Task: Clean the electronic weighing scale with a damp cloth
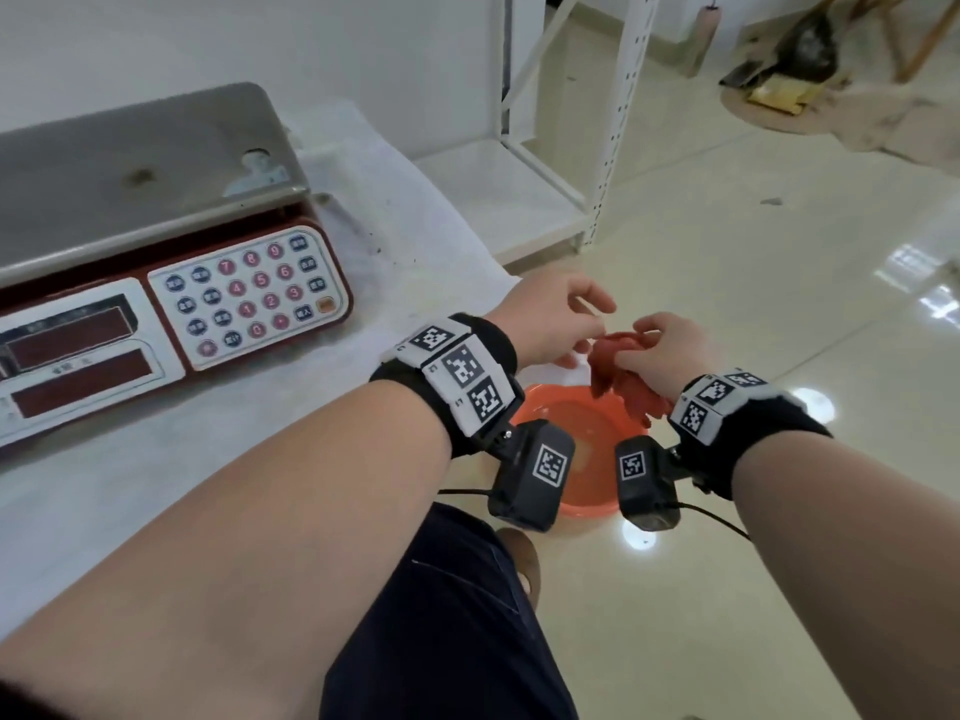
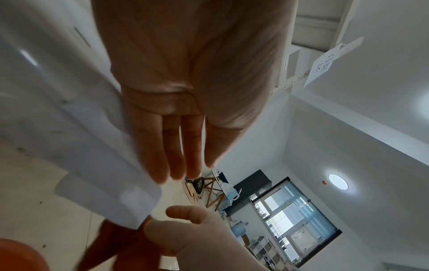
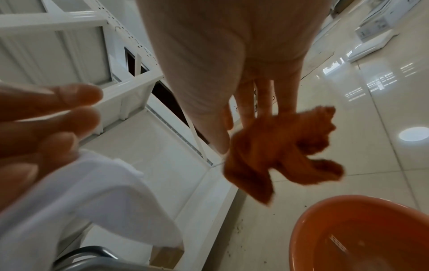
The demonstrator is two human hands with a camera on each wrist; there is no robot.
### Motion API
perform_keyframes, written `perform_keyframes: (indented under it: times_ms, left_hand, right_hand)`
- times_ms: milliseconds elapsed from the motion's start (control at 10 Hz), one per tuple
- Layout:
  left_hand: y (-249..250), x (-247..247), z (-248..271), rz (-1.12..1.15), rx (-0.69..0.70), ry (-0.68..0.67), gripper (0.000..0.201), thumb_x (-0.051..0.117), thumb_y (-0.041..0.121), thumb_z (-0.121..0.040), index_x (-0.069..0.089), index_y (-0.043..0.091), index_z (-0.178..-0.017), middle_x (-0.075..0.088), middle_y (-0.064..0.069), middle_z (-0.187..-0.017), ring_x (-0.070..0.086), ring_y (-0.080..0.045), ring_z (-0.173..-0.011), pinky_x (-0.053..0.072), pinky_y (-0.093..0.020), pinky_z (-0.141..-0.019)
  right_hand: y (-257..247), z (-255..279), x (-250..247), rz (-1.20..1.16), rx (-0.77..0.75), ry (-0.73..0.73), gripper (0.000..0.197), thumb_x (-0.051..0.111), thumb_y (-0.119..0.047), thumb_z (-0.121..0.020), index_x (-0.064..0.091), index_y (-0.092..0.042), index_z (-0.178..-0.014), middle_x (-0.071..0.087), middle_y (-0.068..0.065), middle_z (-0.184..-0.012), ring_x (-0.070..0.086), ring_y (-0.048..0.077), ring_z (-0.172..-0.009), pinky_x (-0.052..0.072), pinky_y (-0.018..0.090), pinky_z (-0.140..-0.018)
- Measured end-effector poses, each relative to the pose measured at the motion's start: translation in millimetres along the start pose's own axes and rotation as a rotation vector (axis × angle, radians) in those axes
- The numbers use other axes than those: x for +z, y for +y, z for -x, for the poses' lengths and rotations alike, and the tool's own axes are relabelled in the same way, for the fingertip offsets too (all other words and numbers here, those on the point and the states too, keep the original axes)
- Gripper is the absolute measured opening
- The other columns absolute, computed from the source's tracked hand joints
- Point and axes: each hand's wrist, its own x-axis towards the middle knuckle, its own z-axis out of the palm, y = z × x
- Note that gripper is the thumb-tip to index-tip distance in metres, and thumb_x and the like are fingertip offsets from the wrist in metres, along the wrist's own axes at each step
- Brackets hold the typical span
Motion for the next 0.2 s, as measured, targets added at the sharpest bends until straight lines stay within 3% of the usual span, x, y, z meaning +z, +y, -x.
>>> perform_keyframes:
  times_ms: [100, 200]
  left_hand:
    - [-1.1, -2.2, -4.1, 0.06, -0.018, -0.005, 0.018, 0.053, 0.003, -0.091, 0.06, 0.009, -0.106, 0.062, -0.012, -0.096, 0.06, -0.016, -0.072, 0.057, -0.035, -0.074]
    - [-2.3, -3.6, -7.8, 0.096, -0.024, 0.0, 0.018, 0.052, 0.004, -0.091, 0.06, 0.009, -0.107, 0.063, -0.01, -0.093, 0.061, -0.017, -0.073, 0.057, -0.036, -0.078]
  right_hand:
    - [-0.5, -8.7, 1.1, -0.001, 0.005, -0.01, 0.043, 0.067, -0.018, -0.079, 0.058, -0.017, -0.121, 0.064, 0.006, -0.12, 0.062, 0.025, -0.106, 0.046, 0.032, -0.091]
    - [-7.4, -8.8, 1.1, 0.007, -0.028, -0.012, 0.034, 0.064, -0.018, -0.081, 0.061, -0.02, -0.115, 0.068, 0.003, -0.112, 0.064, 0.023, -0.098, 0.046, 0.029, -0.086]
